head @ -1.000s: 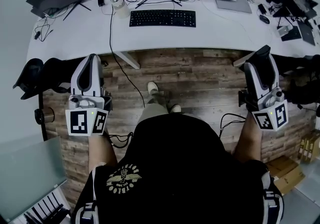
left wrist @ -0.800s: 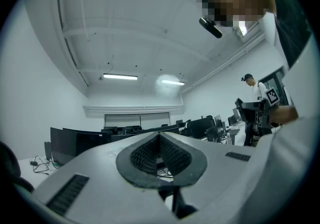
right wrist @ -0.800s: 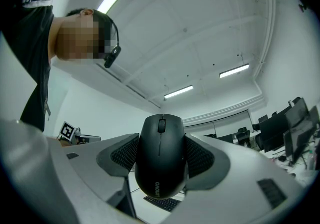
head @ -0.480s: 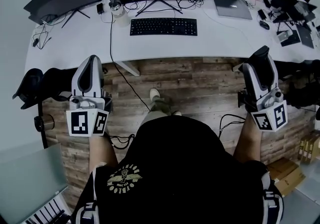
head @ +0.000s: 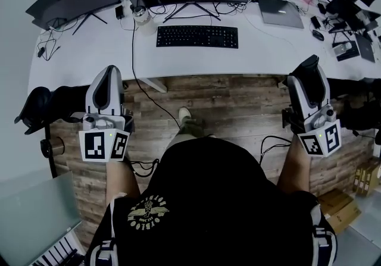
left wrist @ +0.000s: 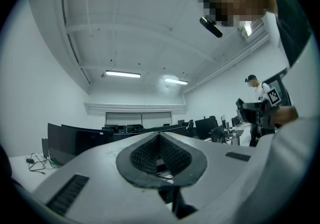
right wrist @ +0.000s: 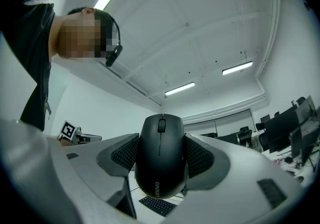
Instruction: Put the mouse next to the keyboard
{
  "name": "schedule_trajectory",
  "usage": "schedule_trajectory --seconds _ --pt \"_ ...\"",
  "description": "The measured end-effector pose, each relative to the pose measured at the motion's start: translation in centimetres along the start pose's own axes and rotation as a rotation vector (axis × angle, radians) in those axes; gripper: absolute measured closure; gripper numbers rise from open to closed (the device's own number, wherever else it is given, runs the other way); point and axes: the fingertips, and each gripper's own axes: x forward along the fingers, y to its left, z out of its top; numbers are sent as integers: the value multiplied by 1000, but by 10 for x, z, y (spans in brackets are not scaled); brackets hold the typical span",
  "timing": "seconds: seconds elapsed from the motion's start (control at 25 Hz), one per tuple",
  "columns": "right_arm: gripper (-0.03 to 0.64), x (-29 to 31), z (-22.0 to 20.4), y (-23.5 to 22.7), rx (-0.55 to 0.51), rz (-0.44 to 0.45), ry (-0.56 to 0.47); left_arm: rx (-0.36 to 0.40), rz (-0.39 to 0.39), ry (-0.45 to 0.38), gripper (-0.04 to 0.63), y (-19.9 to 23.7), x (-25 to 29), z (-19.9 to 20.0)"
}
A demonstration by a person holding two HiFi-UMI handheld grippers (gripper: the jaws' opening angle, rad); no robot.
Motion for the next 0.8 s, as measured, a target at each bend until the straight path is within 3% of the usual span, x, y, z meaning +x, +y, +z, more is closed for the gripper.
schedule_trajectory --seconds 0.8 --pt "333 73 -18 -22 -10 -34 15 -7 -32 1 594 48 72 -12"
